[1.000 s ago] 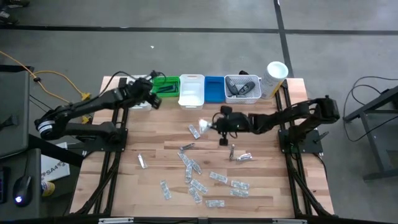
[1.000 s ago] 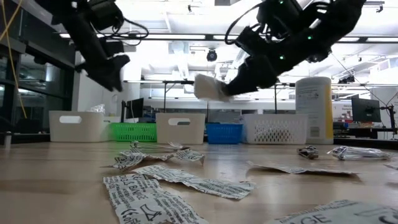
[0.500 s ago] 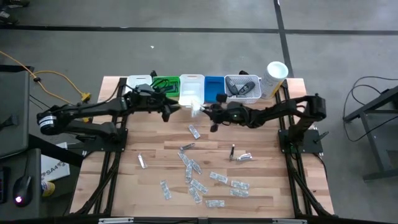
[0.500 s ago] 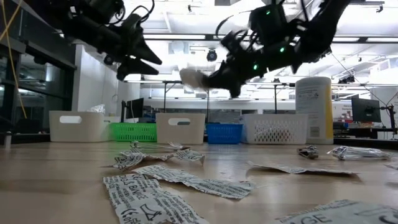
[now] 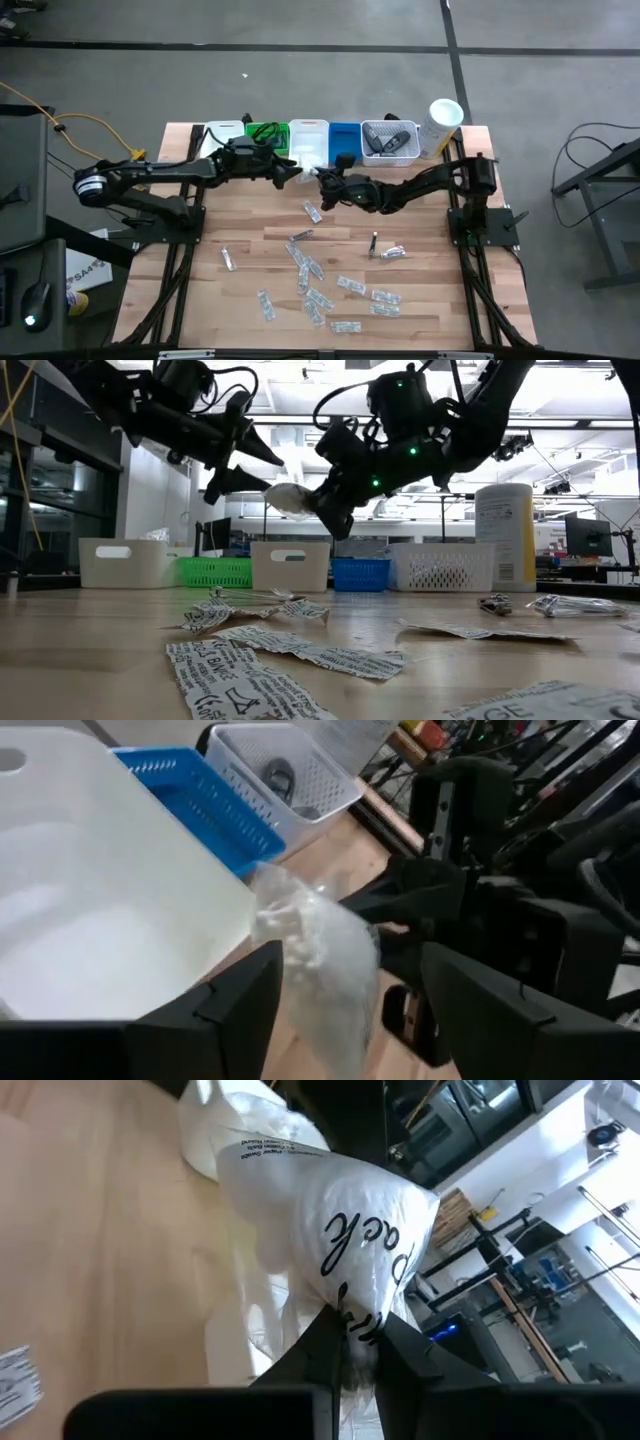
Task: Pick & Place Travel size toiletries
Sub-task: Put the transparent cotton pack into the left white bin
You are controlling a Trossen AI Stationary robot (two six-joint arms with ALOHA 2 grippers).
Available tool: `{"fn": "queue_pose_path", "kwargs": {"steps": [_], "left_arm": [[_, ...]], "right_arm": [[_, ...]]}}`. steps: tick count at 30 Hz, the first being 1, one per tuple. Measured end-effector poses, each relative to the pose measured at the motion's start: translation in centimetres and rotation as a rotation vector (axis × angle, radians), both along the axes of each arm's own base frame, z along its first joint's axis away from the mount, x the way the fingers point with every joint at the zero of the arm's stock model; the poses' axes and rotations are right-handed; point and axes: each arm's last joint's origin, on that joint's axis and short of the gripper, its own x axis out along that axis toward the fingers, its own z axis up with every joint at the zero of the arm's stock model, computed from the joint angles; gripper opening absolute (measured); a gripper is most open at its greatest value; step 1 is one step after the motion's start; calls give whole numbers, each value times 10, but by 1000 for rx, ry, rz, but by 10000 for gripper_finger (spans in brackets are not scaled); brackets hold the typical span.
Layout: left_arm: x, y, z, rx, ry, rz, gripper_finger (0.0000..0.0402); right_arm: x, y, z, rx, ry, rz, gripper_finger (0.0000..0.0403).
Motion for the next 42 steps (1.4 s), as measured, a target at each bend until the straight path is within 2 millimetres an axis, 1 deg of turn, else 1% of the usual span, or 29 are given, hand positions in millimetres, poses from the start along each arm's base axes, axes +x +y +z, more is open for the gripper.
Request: {"fn": "queue_pose_path", "kwargs": {"steps": [5, 10, 13, 19, 22, 25, 28, 31, 34, 37, 40, 42], "left_arm": [[2, 1, -4, -33, 9, -2, 254], [2, 0, -4, -49, 7, -2, 255], [2, 0, -4, -60, 0, 2, 255], [2, 0, -4, -67, 5, -11, 251], [2, 0, -5, -73, 17, -19, 234], [1, -1, -9, -72, 55, -28, 206], [0, -1, -10, -63, 74, -33, 168], [0, -2, -11, -33, 89, -49, 120], [0, -1, -11, 20, 107, -58, 67], [0, 0, -12, 97, 135, -60, 21], [0, 0, -12, 134, 142, -44, 20], [-1, 1, -11, 160, 150, -25, 27]], "right_arm": [[4, -1, 8, -8, -25, -14, 25], [12, 0, 11, -11, -29, 30, 25], [17, 2, 19, -22, -48, 50, 25], [20, 3, 23, -26, -56, 76, 25], [20, 4, 23, -1, -70, 109, 25], [21, 4, 22, 27, -71, 141, 27], [21, 4, 20, 28, -52, 146, 27], [21, 5, 18, 41, -29, 172, 34], [20, 5, 17, 42, -26, 169, 60], [20, 5, 18, 49, -30, 150, 108], [16, 6, 25, 91, -6, 139, 173], [13, 7, 28, 145, -4, 129, 218]]}}
